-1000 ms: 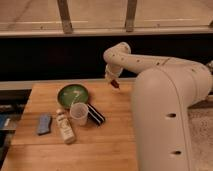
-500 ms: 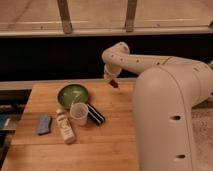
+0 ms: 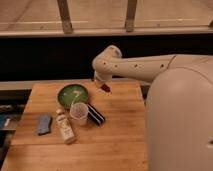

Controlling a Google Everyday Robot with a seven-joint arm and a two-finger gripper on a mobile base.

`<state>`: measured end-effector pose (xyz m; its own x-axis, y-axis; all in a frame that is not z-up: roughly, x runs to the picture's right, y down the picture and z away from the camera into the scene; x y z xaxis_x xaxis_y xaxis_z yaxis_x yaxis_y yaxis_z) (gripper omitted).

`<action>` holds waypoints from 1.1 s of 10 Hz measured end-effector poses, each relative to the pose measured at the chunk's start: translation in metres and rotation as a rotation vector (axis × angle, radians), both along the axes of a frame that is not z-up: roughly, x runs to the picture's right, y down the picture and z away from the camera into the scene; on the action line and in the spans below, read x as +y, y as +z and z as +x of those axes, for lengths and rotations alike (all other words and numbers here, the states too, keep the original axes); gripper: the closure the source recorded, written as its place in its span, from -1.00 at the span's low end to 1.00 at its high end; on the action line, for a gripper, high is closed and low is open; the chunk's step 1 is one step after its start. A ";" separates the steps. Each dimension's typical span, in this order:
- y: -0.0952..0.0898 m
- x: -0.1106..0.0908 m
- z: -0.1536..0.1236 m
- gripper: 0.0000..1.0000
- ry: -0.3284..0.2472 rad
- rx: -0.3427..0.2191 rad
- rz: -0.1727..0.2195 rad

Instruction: Place the pepper in the ceramic cup

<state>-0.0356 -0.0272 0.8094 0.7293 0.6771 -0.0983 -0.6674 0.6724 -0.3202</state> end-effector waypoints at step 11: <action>-0.020 0.013 -0.064 1.00 -0.106 -0.127 -0.005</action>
